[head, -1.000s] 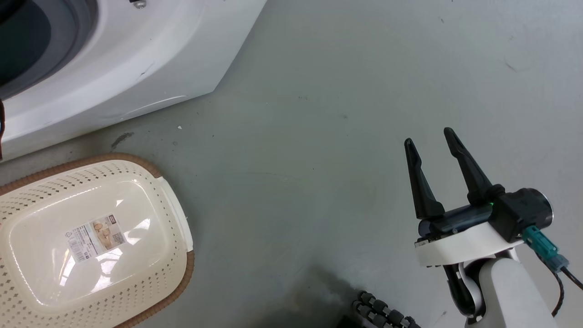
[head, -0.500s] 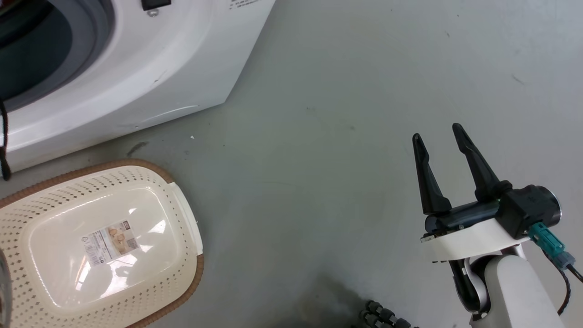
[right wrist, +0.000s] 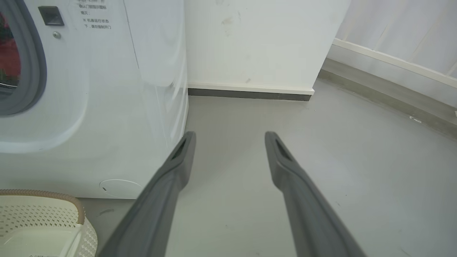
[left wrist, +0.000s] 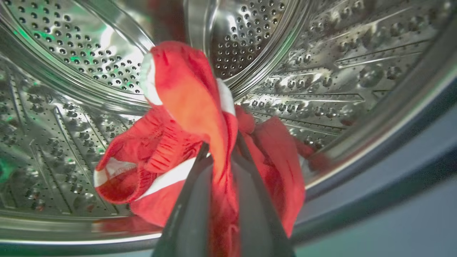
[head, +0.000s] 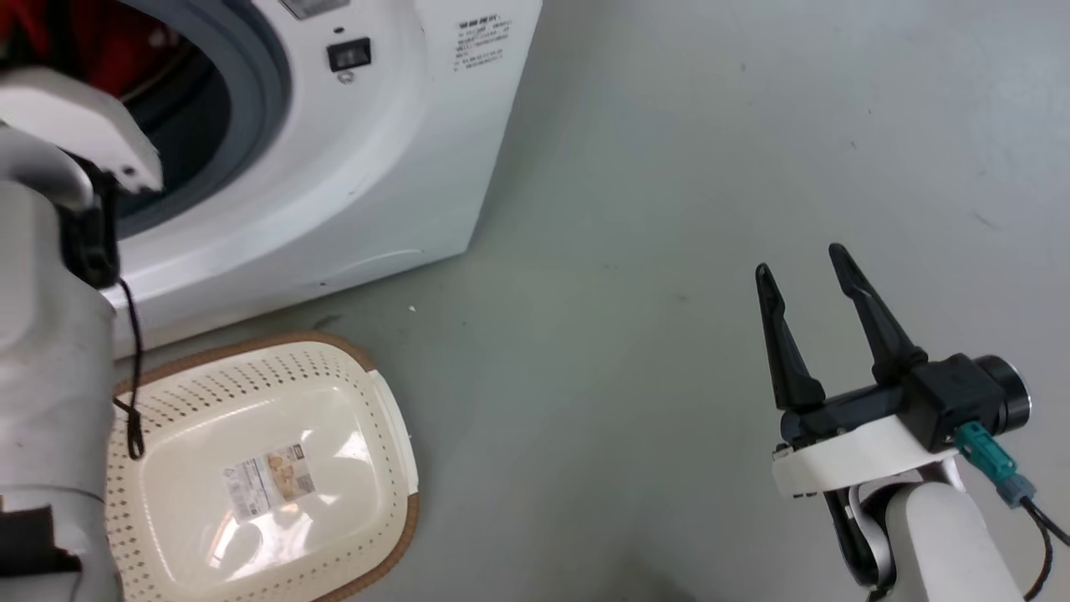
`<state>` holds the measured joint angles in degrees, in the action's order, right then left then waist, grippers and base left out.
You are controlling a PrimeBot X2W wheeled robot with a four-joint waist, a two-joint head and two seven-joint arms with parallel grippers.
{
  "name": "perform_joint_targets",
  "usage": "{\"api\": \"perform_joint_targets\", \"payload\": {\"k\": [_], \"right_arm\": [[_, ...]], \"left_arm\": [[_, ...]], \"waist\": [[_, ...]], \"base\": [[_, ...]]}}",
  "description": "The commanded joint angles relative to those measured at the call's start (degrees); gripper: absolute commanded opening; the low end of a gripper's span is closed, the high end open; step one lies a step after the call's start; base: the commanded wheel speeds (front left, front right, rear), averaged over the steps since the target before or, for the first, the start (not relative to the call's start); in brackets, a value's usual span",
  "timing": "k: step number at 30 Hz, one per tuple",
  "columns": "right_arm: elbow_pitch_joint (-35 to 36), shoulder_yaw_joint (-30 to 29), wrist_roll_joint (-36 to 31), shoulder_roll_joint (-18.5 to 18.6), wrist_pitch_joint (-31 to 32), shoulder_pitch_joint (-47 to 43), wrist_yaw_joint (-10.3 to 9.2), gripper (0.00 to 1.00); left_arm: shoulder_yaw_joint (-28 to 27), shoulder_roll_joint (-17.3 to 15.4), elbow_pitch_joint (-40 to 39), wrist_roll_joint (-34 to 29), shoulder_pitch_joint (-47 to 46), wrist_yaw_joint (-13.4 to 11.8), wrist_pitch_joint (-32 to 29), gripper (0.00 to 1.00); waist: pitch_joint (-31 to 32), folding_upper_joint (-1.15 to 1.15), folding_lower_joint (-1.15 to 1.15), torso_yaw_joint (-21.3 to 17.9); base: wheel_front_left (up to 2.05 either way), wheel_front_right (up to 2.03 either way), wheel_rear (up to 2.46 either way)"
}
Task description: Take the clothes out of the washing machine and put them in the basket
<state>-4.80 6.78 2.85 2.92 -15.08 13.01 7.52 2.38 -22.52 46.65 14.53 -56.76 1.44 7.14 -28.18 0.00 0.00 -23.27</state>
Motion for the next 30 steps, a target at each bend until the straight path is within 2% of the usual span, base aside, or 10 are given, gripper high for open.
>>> {"api": "perform_joint_targets", "payload": {"k": [1,7,16,23,30], "right_arm": [[-0.3,-0.1,-0.7,-0.1,-0.1,-0.9,-0.06,1.0],[-1.2,-0.3,-2.0,-0.1,-0.1,-2.6,-0.06,1.0],[-2.0,-1.4,-3.5,-0.1,-0.1,-5.0,-0.06,1.0],[-1.5,-2.2,-4.3,-0.1,1.0,-7.7,-0.06,1.0],[0.1,-3.6,-5.1,-0.1,2.5,-10.0,-0.06,1.0]], "left_arm": [[-0.2,0.5,0.1,0.5,1.7,-0.2,2.1,0.0],[-0.8,2.4,-0.3,2.2,7.2,0.6,6.4,0.0],[-1.1,3.9,-4.2,3.8,14.7,2.0,7.7,0.0],[-0.2,5.6,-12.6,4.8,22.9,2.5,7.4,0.0],[0.9,6.0,-26.6,4.4,30.4,1.0,4.5,0.0]], "waist": [[3.4,0.0,0.0,2.2],[8.6,0.0,0.0,4.7],[14.9,0.0,0.0,7.7],[19.9,0.0,0.0,10.4],[23.0,0.0,0.0,13.2]], "base": [[0.0,0.0,0.0],[0.0,0.0,0.0],[0.0,0.0,0.0],[0.0,0.0,0.0],[0.0,0.0,0.0]]}}
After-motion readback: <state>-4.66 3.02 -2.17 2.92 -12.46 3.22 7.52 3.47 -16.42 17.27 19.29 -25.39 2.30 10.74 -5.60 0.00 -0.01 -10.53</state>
